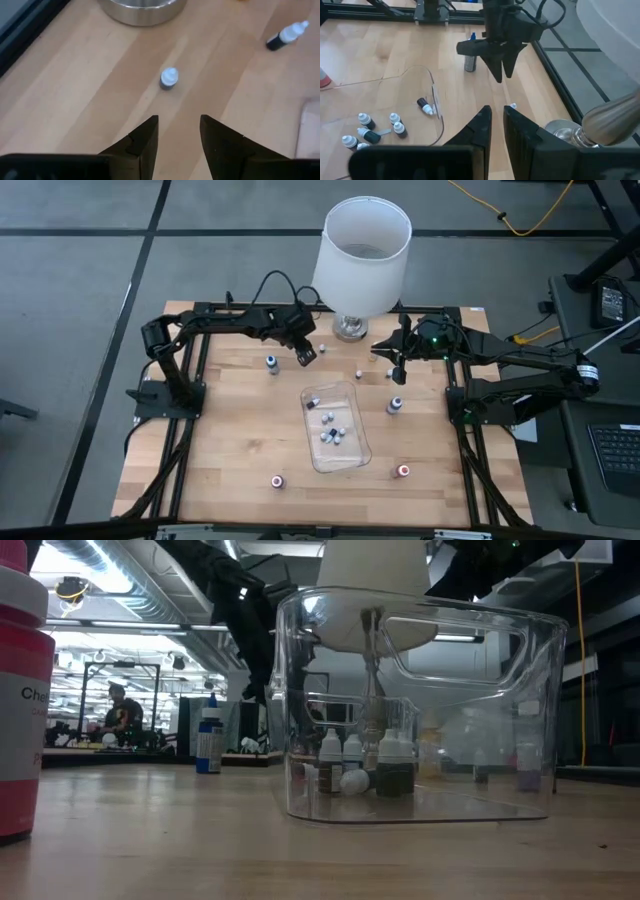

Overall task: Pick & Place food coloring
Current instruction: Put the small purple food coloring bottle into the transparent bin

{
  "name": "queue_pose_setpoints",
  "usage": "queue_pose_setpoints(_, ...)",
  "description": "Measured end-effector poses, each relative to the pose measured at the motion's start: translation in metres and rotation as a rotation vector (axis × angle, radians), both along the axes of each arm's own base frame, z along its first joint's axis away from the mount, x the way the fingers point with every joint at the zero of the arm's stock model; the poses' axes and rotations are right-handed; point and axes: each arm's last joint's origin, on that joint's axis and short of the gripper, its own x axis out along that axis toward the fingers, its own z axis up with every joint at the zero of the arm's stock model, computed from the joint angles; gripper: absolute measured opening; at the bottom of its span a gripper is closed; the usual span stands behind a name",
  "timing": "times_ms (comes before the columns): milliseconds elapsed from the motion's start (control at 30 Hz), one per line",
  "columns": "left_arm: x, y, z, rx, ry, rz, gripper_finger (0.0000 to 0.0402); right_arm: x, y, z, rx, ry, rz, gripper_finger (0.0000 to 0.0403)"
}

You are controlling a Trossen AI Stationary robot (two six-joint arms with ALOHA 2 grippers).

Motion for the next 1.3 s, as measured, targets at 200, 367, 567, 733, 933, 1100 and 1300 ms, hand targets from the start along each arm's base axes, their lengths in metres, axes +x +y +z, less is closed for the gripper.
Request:
queue_pose_setpoints(200,-0.007,0.020,-0.001,-0.019,-0.032,0.025,0.0139,0.000,0.000,0.000,0.019,-0.005,-0.010,0.0053)
queue_pose_setpoints(367,-0.011,0.029,-0.007,-0.056,-0.032,0.043,0.0139,0.000,0.000,0.000,0.023,-0.006,-0.013,0.0053)
queue_pose_setpoints(567,-0.024,0.029,-0.014,-0.122,0.076,0.006,0.0139,0.000,0.000,0.000,0.087,-0.018,-0.045,0.0053)
queue_pose_setpoints(733,-0.024,0.035,-0.012,-0.108,0.039,-0.023,0.0139,0.000,0.000,0.000,0.086,-0.016,-0.045,0.0053)
queue_pose_setpoints(933,-0.015,0.037,-0.010,-0.095,-0.060,-0.037,0.0139,0.000,0.000,0.000,0.084,-0.015,-0.044,0.0053)
queue_pose_setpoints(1100,-0.003,0.036,-0.014,-0.094,-0.121,-0.043,0.0154,0.000,0.000,0.000,0.083,-0.015,-0.045,0.0053)
queue_pose_setpoints(1300,0.010,0.032,-0.030,-0.114,-0.134,-0.051,0.0198,0.000,-0.001,0.000,0.067,-0.013,-0.077,0.0053)
